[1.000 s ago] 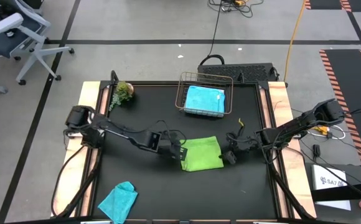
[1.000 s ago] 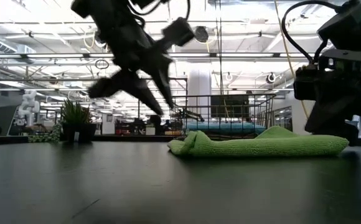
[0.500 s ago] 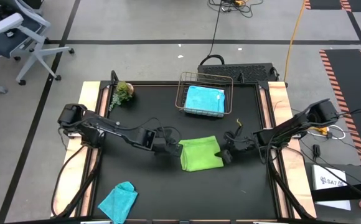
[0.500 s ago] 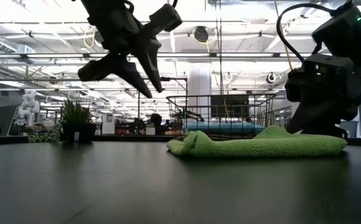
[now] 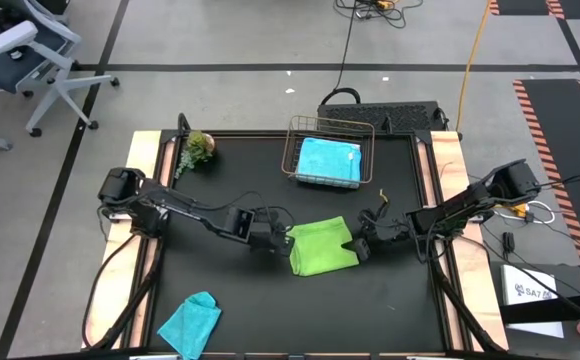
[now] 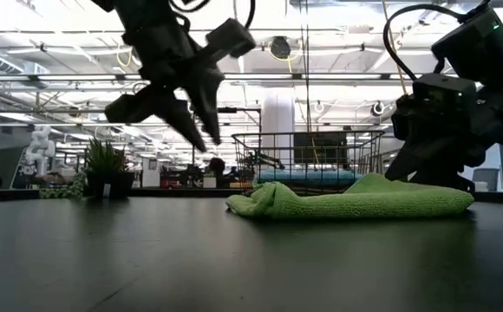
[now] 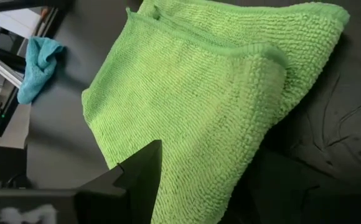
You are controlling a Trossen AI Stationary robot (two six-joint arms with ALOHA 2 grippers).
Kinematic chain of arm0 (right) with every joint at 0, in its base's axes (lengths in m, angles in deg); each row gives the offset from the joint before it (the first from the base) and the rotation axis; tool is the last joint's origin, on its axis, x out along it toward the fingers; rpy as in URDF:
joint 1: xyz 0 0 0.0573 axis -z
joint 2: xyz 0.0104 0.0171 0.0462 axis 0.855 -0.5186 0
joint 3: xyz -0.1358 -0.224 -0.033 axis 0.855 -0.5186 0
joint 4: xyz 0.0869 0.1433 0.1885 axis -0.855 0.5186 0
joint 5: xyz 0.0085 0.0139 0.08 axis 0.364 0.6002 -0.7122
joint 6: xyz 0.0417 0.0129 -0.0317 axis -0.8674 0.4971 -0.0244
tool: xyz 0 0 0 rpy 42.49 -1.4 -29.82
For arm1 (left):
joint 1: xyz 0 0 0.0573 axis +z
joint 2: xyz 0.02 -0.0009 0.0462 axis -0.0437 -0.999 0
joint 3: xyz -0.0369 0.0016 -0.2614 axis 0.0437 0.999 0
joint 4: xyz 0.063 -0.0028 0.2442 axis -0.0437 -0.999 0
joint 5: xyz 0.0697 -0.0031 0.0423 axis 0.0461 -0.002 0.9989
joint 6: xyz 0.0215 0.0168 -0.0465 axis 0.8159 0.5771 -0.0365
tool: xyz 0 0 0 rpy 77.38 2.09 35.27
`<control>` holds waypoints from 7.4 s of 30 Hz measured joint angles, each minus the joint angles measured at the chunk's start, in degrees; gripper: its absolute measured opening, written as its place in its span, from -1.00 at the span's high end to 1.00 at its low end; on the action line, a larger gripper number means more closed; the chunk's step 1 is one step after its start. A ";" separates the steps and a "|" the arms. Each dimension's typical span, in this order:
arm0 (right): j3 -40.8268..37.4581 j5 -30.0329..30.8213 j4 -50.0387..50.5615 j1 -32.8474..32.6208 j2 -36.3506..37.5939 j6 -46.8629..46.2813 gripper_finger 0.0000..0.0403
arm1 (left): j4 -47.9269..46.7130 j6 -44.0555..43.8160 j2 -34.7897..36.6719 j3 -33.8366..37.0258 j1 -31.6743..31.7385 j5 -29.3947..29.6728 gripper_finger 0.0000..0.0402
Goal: Fold microfiber towels
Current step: Put the green towel into the wire basket
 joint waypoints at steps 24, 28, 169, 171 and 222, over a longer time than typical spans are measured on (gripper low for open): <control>-0.06 -3.40 0.52 -0.14 1.94 0.88 0.02 | 9.44 9.89 -8.03 0.03 7.21 -8.24 0.56; -0.11 -3.71 1.07 -0.15 2.44 1.13 0.09 | 10.59 9.63 -7.99 0.07 8.18 -9.24 0.56; 44.59 1.17 56.08 40.01 15.55 56.68 1.00 | 13.59 44.40 -2.50 -22.68 29.50 0.36 0.96; 44.59 0.03 56.13 42.14 14.91 56.85 1.00 | 13.68 44.38 -2.50 -22.54 30.73 -0.52 0.93; 34.34 -1.48 47.07 45.85 7.58 52.33 0.25 | 20.37 54.24 -17.54 -22.07 38.29 -10.71 0.09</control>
